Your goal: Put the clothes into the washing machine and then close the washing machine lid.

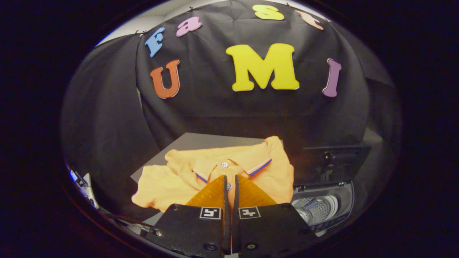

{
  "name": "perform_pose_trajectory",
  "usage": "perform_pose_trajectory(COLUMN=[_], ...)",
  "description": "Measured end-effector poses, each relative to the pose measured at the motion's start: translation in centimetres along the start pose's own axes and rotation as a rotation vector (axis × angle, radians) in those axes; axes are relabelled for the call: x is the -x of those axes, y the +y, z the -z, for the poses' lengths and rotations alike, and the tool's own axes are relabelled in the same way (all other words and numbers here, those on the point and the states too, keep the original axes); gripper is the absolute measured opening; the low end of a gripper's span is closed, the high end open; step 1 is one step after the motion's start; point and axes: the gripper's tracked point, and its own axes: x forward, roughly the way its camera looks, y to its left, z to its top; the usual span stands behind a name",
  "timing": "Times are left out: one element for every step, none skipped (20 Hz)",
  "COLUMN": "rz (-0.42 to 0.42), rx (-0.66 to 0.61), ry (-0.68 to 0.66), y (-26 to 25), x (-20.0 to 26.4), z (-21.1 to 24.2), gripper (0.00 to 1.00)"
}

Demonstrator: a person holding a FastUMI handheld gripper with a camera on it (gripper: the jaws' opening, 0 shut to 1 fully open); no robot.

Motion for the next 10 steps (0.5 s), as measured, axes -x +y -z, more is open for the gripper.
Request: perform_pose_trajectory(rz=[0.016,0.03,0.046,0.06,0.079,0.097,0.115,0.133,0.153,0.173], rx=[0.001,-0.012,-0.032,-0.053,-0.068,-0.071,-0.066,-0.056,-0.048,-0.041], ry=[-0.032,-0.058,-0.082,-0.104,-0.13,-0.152,-0.17,-0.183,-0.196,-0.212], y=[-1.2,-2.3,-3.6,-5.1,-6.6,-8.1,-9.6,-11.2,-12.7,-14.4], x=[1.3,2.6,3.9,5.2,6.6,8.0,9.2,10.3,11.4,12.4], z=[-1.0,-1.8,-2.7,-3.5,-4.3,-5.1,-5.8,-6.4,-6.9,-7.4], gripper=[0.05,0.05,0.05,0.05,0.05,0.05,0.05,0.05,0.05,0.05])
